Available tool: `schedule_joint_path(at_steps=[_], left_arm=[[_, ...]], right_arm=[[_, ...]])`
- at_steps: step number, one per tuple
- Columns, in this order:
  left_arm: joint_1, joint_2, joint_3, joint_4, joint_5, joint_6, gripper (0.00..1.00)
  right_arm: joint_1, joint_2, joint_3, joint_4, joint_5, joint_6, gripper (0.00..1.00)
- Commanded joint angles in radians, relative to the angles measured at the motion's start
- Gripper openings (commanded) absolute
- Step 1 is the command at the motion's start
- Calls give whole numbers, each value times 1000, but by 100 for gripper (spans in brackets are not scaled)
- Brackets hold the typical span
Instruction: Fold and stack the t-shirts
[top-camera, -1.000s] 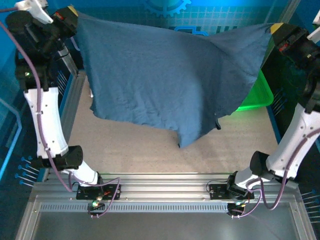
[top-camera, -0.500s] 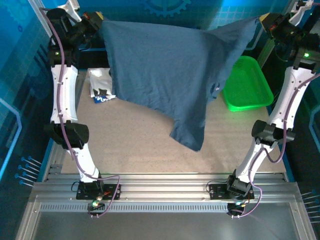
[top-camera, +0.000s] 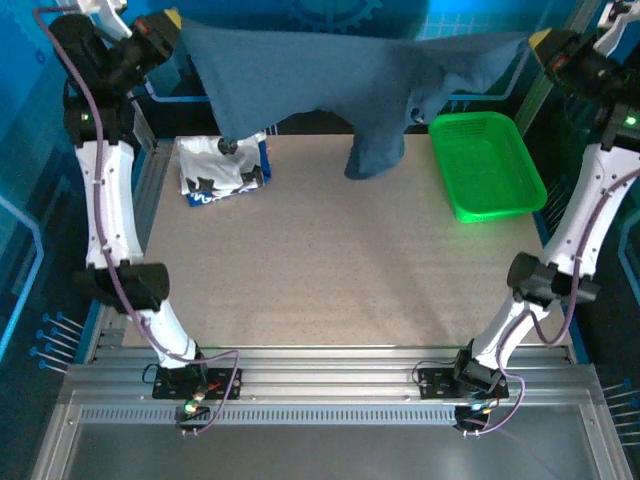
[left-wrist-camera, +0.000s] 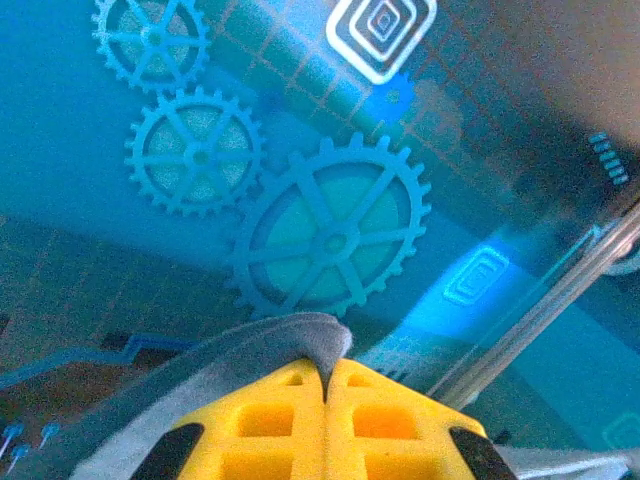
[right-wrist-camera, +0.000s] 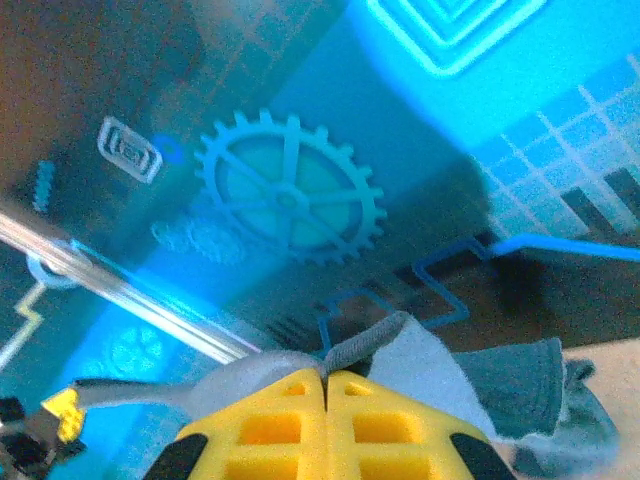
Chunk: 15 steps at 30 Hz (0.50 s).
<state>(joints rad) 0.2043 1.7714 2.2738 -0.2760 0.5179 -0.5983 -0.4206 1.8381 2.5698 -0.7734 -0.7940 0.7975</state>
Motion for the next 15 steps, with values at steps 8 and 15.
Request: schedule_joint_path(at_steps=[8, 15], left_arm=[[26, -616, -1207, 78, -86, 166, 0], [25, -727, -1637, -67, -399, 72, 0]], right_arm=[[-16, -696, -1396, -50, 92, -281, 0], [-147, -816, -1908, -50, 241, -356, 0]])
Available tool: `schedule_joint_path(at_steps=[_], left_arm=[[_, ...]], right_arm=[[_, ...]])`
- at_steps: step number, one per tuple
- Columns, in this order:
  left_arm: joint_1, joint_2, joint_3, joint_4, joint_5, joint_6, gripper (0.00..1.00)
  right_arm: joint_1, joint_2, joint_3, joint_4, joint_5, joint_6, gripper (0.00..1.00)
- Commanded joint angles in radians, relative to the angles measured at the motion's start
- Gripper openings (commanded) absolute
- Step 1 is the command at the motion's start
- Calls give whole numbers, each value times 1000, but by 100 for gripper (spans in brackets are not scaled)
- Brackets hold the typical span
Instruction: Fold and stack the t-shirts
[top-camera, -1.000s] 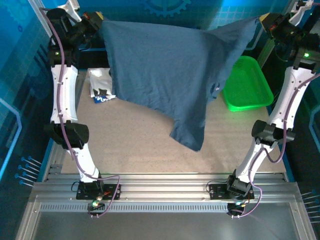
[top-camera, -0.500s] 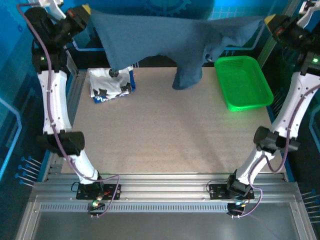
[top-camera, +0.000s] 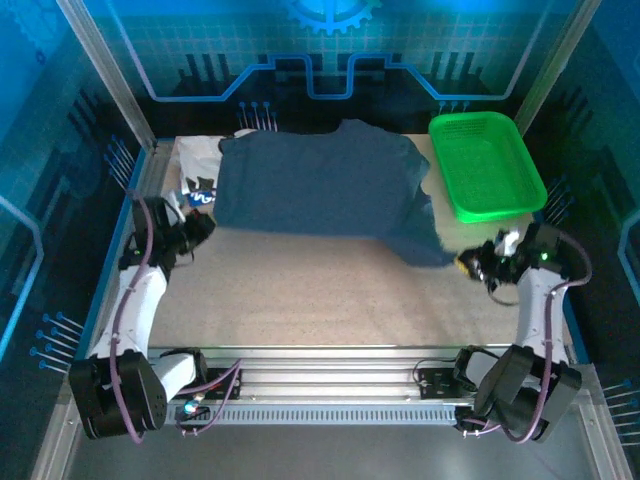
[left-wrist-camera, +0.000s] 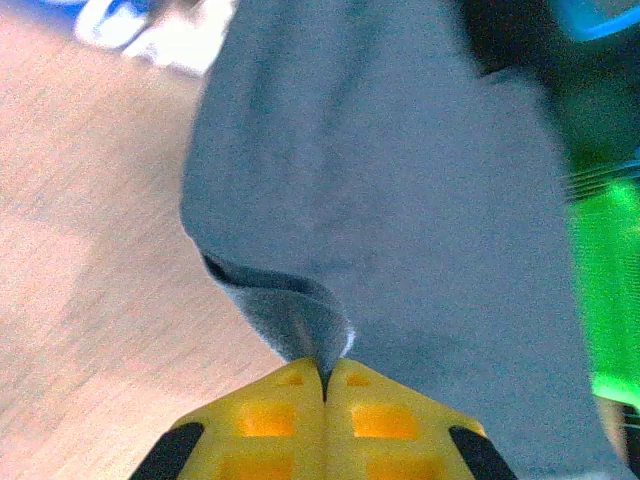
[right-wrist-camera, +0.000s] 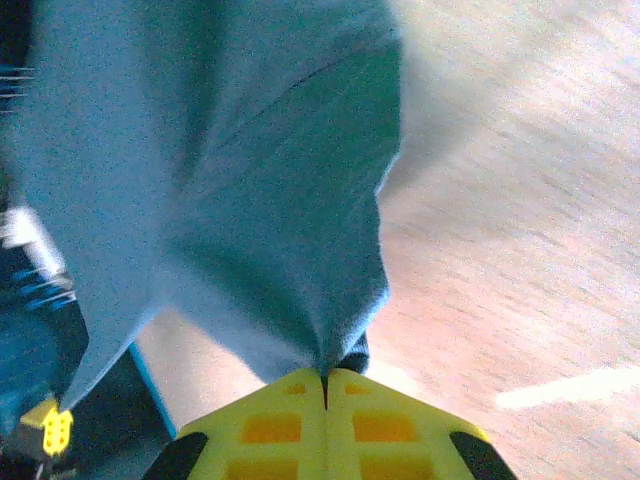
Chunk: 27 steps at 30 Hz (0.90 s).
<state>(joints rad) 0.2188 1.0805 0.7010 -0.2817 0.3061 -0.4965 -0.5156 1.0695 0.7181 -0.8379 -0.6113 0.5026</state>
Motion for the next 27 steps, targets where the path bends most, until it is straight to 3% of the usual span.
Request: schedule_joint_path(at_steps=[1, 3, 8, 21, 22, 23, 25, 26, 27], left_arm=[[11, -38, -98, -73, -221, -40, 0], [12, -37, -127, -136, -316, -90, 0], [17, -20, -156, -224, -463, -156, 0], [68, 28, -215, -300, -495, -270, 0], [78, 41, -215, -297, -493, -273, 4], [88, 60, -211, -297, -492, -275, 14], [102, 96, -198, -297, -484, -277, 48], [109, 113, -187, -298, -474, -277, 61], [111, 122, -174, -300, -463, -277, 66]], right_arm=[[-61, -47, -75, 32, 59, -50, 0], [-60, -32, -64, 0, 144, -19, 0], [-60, 9, -80, -10, 213, 2, 0], [-30, 5, -77, -54, 310, 47, 0], [-24, 5, -80, -49, 311, 49, 4], [-17, 8, -80, -51, 314, 51, 11], [-8, 14, -75, -58, 314, 57, 33], [-4, 14, -70, -63, 309, 62, 46], [-3, 8, -65, -76, 308, 70, 55]])
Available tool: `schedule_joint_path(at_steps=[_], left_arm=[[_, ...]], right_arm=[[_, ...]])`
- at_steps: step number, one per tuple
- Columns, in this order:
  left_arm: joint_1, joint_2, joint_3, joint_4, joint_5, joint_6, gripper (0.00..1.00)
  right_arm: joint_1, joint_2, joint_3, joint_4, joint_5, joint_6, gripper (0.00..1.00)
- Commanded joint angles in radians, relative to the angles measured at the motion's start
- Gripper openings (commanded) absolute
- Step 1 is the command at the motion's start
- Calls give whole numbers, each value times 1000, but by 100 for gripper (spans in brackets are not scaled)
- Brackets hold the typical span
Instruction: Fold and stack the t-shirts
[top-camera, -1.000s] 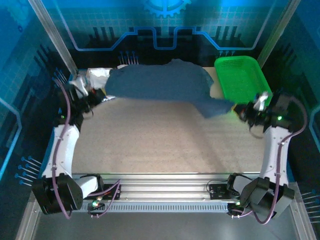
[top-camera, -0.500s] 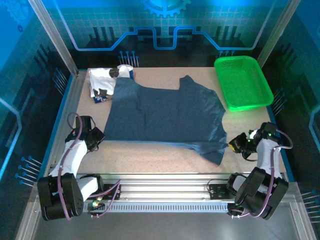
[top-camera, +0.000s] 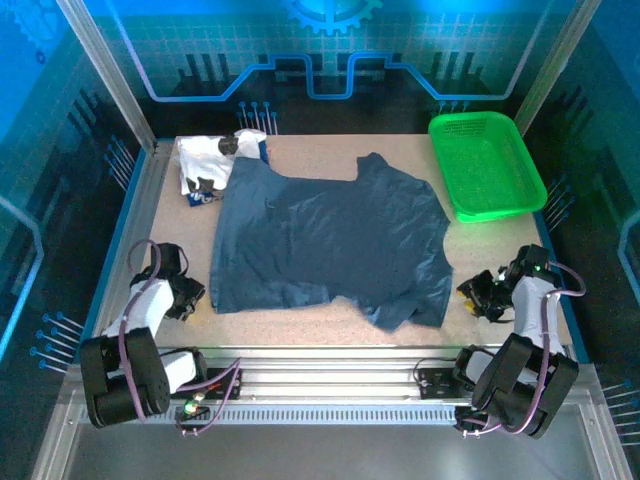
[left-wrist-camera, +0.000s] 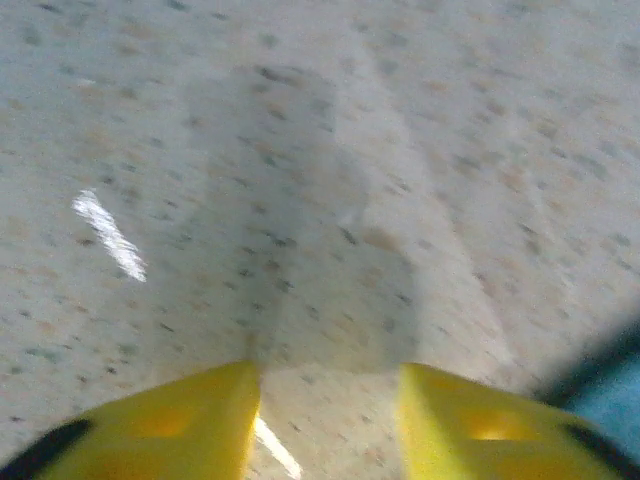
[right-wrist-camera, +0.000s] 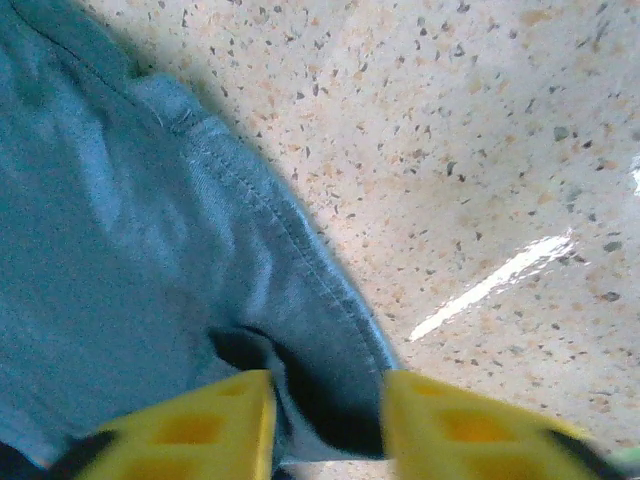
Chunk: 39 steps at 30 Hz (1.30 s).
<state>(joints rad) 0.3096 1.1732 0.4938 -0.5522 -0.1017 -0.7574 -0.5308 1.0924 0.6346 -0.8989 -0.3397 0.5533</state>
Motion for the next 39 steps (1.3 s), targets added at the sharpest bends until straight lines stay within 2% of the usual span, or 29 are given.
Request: schedule_joint_path(at_steps=[1, 4, 8, 11, 15, 18, 24, 32, 35, 39], left_arm=[[20, 30, 52, -33, -38, -16, 68], [20, -1, 99, -38, 28, -25, 75], [18, 3, 152, -52, 126, -21, 79], [14, 20, 163, -61, 177, -31, 80], [14, 37, 144, -86, 177, -38, 83], [15, 77, 131, -57, 216, -39, 83], [30, 144, 111, -23, 241, -7, 82], [45, 187, 72, 45, 288, -10, 75], [56, 193, 49, 74, 297, -14, 71], [60, 209, 45, 98, 316, -13, 58]], right_arm=[[13, -28, 23, -28, 32, 28, 61], [18, -99, 37, -80, 28, 50, 69], [39, -159, 26, -110, -47, 78, 69], [173, -140, 6, -81, -114, 106, 69], [377, -108, -22, -62, -81, 146, 66], [441, -122, -89, -34, -85, 191, 62], [452, -123, -175, 42, -79, 219, 53], [458, -55, -186, 180, -72, 253, 42], [459, -43, -188, 198, -67, 258, 35], [460, -49, -178, 176, -80, 258, 30]])
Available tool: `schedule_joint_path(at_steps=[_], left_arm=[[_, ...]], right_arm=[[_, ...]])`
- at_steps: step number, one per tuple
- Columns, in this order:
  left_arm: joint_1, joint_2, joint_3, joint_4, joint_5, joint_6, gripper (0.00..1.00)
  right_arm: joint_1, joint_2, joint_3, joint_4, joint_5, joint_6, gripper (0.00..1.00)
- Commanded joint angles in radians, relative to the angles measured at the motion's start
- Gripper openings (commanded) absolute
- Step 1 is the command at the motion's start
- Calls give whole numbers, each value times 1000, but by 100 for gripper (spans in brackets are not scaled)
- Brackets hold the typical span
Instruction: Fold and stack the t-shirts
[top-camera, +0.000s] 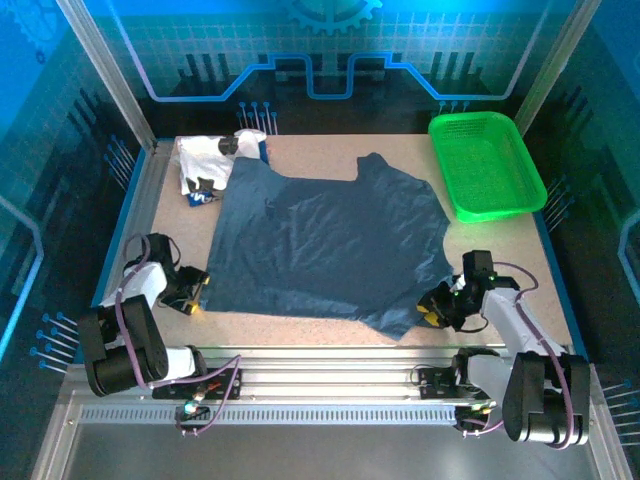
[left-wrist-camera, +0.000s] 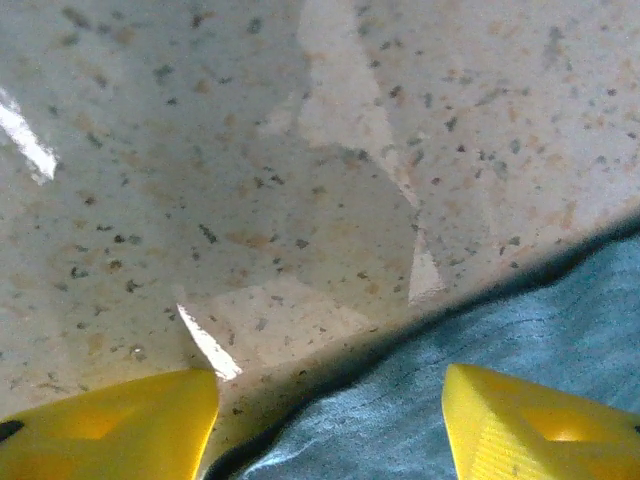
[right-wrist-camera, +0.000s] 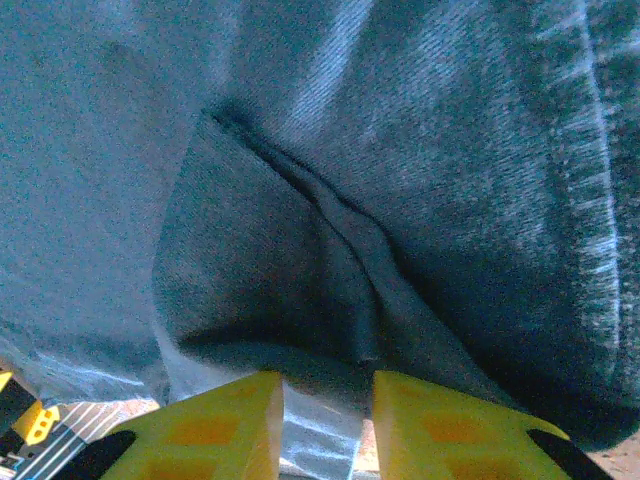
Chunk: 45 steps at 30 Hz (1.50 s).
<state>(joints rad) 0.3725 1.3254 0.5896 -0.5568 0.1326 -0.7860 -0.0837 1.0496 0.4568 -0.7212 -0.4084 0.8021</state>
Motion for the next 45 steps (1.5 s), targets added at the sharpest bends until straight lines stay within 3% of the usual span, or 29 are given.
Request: schedule_joint_path(at_steps=[1, 5, 10, 13, 24, 30, 33, 40, 45], left_arm=[[-4, 54, -53, 106, 84, 17, 54], [-3, 59, -66, 130, 87, 21, 43], [-2, 91, -73, 168, 112, 26, 19], [-3, 81, -65, 169, 118, 39, 9], [-2, 13, -31, 115, 120, 86, 2], [1, -5, -21, 110, 143, 88, 1], [1, -42, -45, 108, 164, 84, 9], [1, -97, -79, 66, 196, 58, 55], [1, -100, -67, 14, 184, 67, 63]], right_arm=[[13, -20, 3, -16, -13, 6, 30], [13, -35, -6, -33, -15, 6, 26], [13, -44, 2, -33, 2, 19, 4], [13, -70, 45, -100, 36, -3, 0], [16, -175, 193, -319, 119, -31, 0], [24, -172, 245, -386, 97, -79, 0], [27, -179, 215, -394, 95, -82, 0], [33, -239, 140, -375, 70, -27, 0], [40, -219, 156, -382, 82, -42, 0]])
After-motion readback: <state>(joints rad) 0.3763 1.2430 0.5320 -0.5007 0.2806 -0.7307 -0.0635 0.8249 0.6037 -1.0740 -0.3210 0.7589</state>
